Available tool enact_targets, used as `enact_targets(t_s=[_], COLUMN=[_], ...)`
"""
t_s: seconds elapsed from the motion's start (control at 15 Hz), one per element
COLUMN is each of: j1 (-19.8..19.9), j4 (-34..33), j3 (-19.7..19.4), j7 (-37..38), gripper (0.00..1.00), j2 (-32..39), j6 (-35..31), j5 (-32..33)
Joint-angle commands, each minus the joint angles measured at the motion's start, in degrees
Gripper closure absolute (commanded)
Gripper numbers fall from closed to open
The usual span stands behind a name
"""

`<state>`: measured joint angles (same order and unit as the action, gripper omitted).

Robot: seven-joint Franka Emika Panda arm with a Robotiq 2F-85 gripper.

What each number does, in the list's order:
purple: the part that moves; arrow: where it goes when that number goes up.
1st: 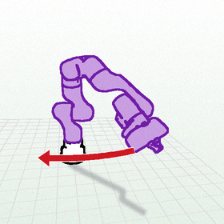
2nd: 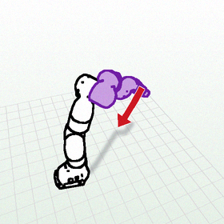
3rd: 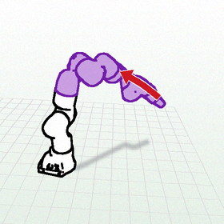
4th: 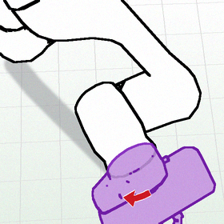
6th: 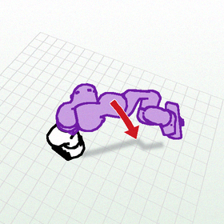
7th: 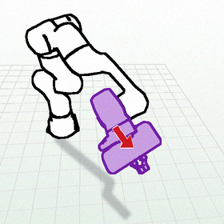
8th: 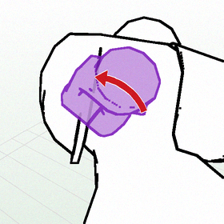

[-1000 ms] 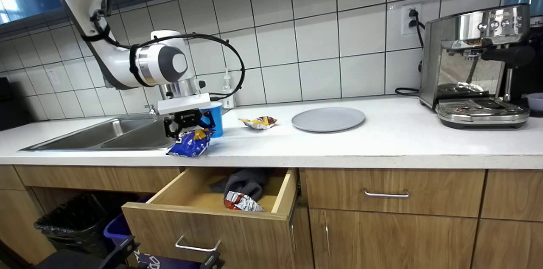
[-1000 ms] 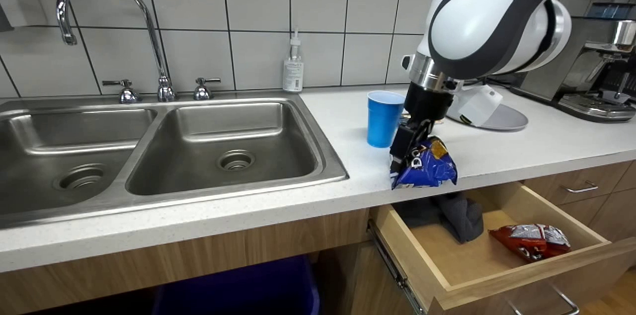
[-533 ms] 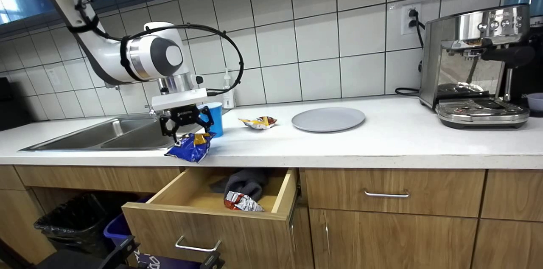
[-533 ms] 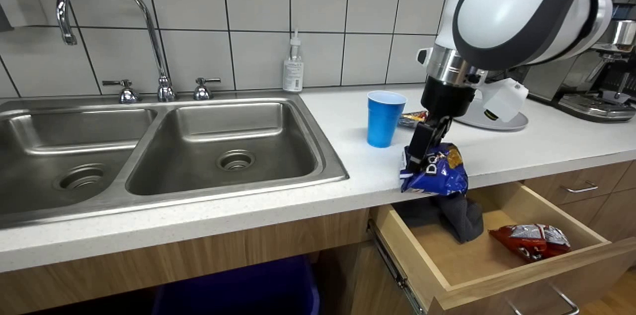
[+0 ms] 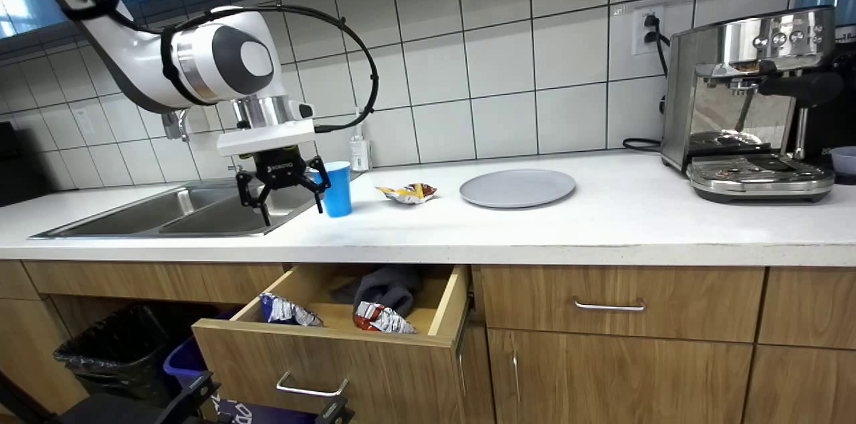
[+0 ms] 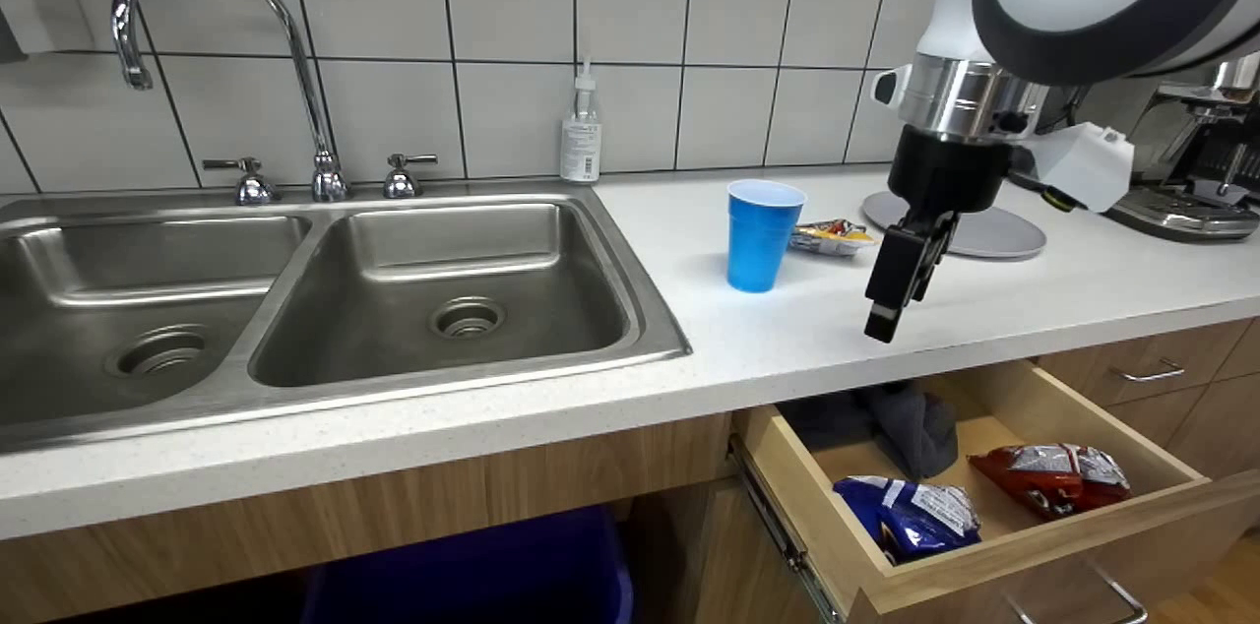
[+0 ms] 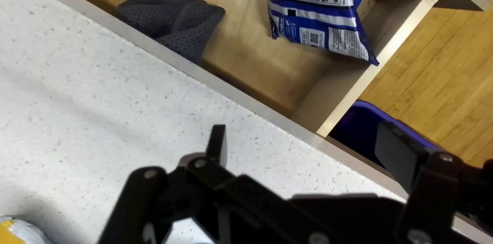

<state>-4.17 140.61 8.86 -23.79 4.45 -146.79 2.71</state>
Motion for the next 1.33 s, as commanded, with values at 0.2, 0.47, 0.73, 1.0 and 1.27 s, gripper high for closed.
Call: enact_targets(t_s=[0.2, 0.47, 0.73, 1.0, 1.27], j1=[-0.53, -0.32, 0.11, 0.46, 0.58], j4=[2.03, 1.11, -1.18, -3.96, -7.65], j3=[-1.43, -2.30, -3.44, -4.83, -6.01], j7=[3.19, 6.22, 9.50, 14.03, 18.19], gripper=[0.00, 0.00, 0.00, 0.00, 0.00], j2=[-5.71, -5.21, -3.37, -1.87, 0.25], j6=[3.59, 2.79, 1.91, 1.09, 0.53], j5=[0.88, 1.33, 0.09, 1.48, 3.00])
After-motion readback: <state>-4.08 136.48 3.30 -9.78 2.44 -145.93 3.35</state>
